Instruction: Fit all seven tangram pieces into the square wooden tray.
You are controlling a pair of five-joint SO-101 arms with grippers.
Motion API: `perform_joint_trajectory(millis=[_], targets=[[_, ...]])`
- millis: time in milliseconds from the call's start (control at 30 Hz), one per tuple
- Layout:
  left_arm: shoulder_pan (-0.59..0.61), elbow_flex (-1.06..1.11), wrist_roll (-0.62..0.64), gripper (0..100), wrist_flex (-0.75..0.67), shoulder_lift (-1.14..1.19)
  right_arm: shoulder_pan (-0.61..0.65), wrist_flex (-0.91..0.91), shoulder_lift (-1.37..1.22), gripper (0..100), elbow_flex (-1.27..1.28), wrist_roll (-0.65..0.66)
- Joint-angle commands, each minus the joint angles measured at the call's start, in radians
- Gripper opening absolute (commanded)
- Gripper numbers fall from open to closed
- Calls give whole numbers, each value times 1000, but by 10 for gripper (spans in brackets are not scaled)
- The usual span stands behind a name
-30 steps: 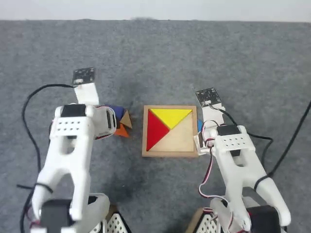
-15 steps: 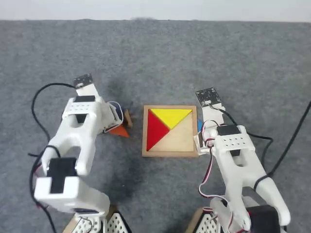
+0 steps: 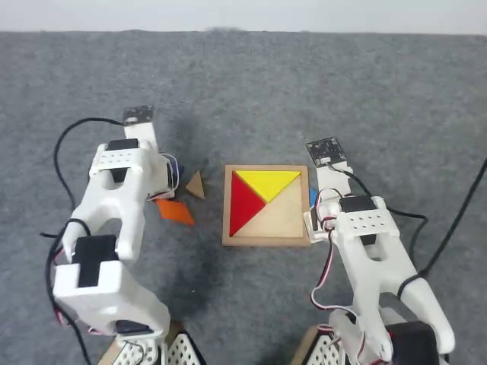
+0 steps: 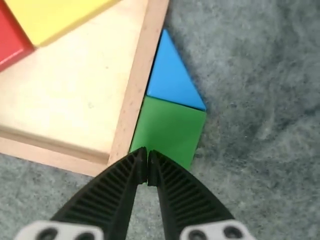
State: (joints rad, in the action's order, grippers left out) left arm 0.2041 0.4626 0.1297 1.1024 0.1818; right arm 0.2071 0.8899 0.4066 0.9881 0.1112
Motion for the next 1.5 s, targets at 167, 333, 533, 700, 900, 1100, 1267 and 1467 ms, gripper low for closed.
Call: perform_joint_trajectory(millis=[167,333,533,700,900,1100,1267,1467], targets=[[12,-65,-448,37,31,-49,-12,-16,39,6,-8,-6],[43,-73,-354,75,35,-195,-12,-16,41,6,-8,-5],[-37,97,43,90,101,-402,-12,-16,44,6,-8,-5],[-133,159,433,92,114,-359,-12,-16,42,6,-8,-5],[-97,35,443,231,258,-158,-31,-16,41,6,-8,-6],[-84,-156,436,260,470,75,-36,-18,44,6,-8,-6],[-91,-243,388,255,508,222,-36,-18,42,6,-8,-6],[-66,-242,361,141,351,212,-36,-28,38,6,-8,-5]])
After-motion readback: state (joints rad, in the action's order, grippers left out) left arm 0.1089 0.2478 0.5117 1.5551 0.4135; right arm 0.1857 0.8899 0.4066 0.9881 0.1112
